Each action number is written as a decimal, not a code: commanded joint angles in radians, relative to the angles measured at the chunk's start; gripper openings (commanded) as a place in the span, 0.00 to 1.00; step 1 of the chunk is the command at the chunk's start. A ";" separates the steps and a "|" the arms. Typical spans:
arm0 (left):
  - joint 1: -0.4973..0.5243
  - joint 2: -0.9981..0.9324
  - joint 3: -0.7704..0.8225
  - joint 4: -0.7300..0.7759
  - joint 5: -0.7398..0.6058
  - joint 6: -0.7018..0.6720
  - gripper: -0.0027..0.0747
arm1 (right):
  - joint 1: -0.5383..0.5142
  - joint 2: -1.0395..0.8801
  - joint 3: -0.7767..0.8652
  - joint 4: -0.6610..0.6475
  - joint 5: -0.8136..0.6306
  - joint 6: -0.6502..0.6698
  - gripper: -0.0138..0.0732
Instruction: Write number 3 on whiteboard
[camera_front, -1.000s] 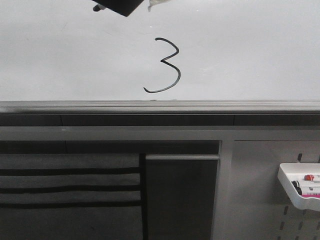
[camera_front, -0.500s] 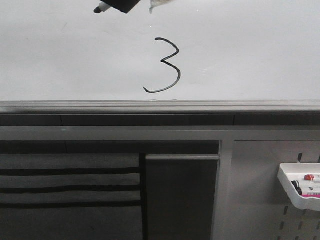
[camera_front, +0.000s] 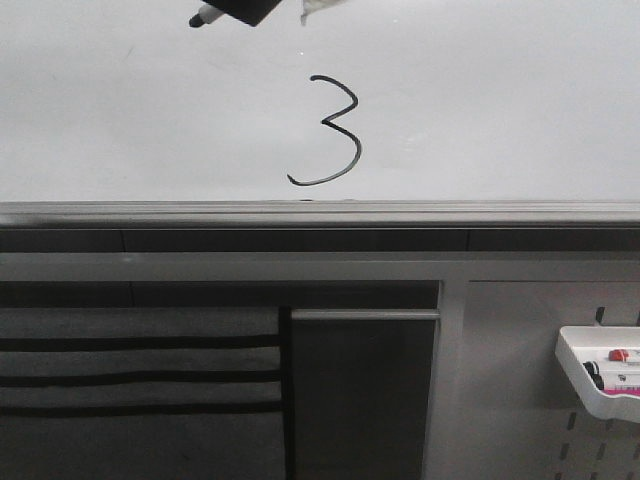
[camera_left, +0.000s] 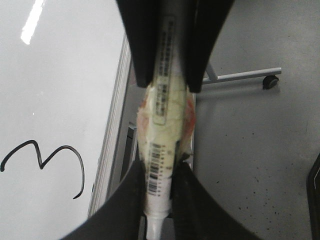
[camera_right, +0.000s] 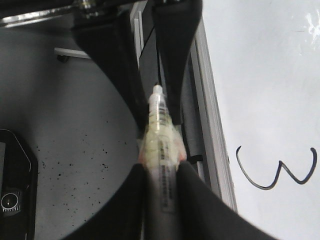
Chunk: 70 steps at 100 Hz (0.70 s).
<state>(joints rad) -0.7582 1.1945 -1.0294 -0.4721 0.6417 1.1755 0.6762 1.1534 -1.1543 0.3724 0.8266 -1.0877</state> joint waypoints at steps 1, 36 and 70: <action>0.032 -0.019 -0.037 -0.034 -0.076 -0.065 0.01 | -0.026 -0.039 -0.030 0.026 -0.057 0.031 0.42; 0.394 0.037 -0.007 -0.034 -0.230 -0.312 0.01 | -0.305 -0.181 -0.030 0.025 -0.011 0.135 0.51; 0.601 0.263 0.010 -0.294 -0.390 -0.413 0.01 | -0.348 -0.186 -0.030 0.027 0.117 0.158 0.51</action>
<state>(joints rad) -0.1715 1.4547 -0.9929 -0.6711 0.3401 0.7770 0.3337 0.9780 -1.1543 0.3724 0.9703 -0.9397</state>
